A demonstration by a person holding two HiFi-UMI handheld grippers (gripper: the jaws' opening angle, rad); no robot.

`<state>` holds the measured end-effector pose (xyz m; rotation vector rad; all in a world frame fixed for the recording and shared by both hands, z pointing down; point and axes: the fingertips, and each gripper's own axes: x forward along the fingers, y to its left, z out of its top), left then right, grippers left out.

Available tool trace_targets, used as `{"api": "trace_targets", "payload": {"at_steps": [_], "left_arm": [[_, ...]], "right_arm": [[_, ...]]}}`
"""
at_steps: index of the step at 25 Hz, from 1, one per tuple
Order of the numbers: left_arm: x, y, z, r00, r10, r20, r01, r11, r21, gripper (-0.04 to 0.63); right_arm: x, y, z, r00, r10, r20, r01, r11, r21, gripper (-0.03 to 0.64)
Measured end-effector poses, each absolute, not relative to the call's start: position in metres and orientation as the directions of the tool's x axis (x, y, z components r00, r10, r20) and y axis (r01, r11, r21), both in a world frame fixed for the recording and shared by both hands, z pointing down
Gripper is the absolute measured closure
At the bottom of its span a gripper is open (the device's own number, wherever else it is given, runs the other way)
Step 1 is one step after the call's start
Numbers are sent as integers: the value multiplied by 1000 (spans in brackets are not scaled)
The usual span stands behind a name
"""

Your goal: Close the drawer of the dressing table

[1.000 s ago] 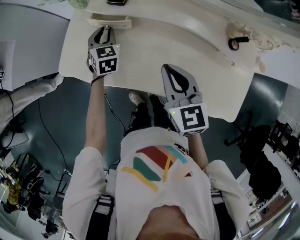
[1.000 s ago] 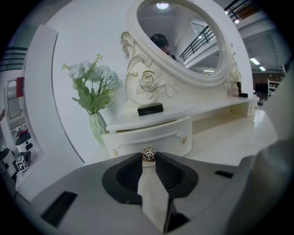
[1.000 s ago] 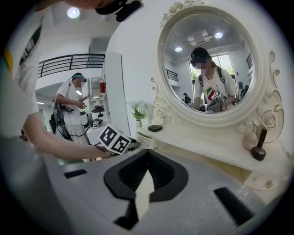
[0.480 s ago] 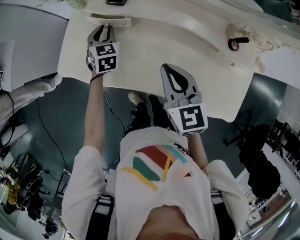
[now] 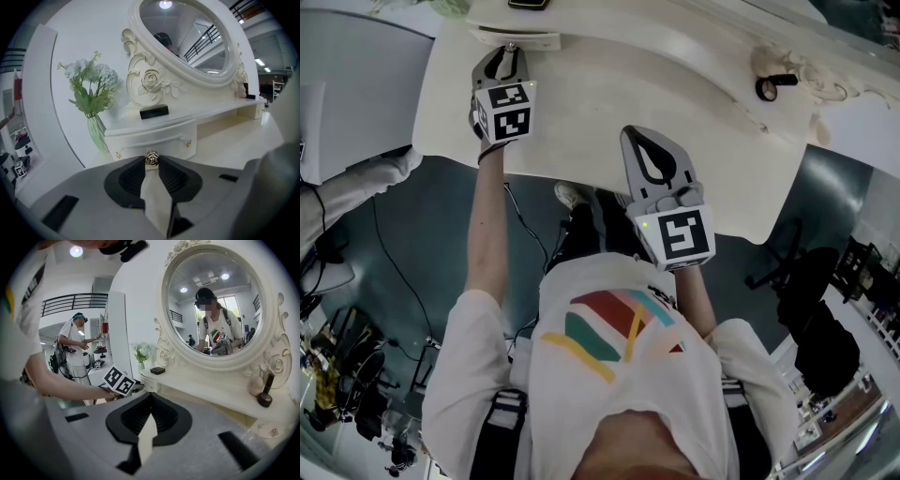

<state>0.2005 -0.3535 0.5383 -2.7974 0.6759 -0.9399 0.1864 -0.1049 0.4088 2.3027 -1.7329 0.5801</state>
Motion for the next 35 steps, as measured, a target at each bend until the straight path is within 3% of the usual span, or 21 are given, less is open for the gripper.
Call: {"api": "trace_targets", "payload": {"at_steps": [35], "left_arm": [[228, -367, 550, 704, -435, 561, -349, -900, -260, 512]], "right_arm": [[203, -106, 423, 246, -860, 448, -946, -313, -80, 618]]}}
